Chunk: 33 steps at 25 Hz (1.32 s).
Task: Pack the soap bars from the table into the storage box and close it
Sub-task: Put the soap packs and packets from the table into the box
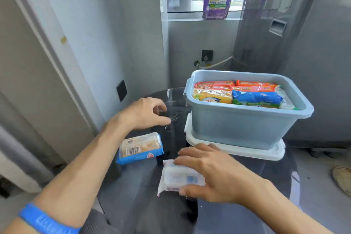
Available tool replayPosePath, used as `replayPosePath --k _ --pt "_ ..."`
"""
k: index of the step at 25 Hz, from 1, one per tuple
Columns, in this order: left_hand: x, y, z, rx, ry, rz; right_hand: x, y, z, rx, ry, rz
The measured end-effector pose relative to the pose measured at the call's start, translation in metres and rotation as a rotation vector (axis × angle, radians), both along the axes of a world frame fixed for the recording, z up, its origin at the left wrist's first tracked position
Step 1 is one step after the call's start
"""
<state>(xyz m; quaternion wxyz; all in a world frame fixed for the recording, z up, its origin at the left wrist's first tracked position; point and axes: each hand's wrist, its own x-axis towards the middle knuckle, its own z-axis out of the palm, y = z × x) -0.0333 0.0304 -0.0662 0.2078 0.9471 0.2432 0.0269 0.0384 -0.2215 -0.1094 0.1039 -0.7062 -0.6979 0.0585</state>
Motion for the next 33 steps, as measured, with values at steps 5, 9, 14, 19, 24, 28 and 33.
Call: replayPosePath --k 5,9,14,19,24,28,33 --pt "-0.033 0.004 -0.043 0.199 0.611 -0.062 0.001 0.016 -0.020 -0.167 -0.123 -0.072" --pt "-0.038 0.019 -0.047 0.014 0.387 0.064 0.004 0.014 -0.019 -0.156 -0.099 -0.199" --pt "-0.040 0.020 -0.043 -0.783 0.017 0.349 0.008 0.008 -0.015 -0.091 -0.099 -0.387" --pt "-0.034 0.001 0.006 -1.156 -0.408 0.026 0.007 0.010 -0.021 -0.179 -0.081 -0.439" --pt "0.033 -0.054 0.083 -0.683 -0.720 -0.329 0.006 0.014 -0.024 -0.095 -0.187 -0.390" --pt "0.102 -0.091 0.091 -0.106 -0.369 -0.465 0.013 0.007 -0.025 -0.053 -0.168 -0.355" --pt "0.120 -0.079 0.078 0.036 0.078 -0.511 0.017 0.004 -0.028 -0.038 -0.121 -0.346"
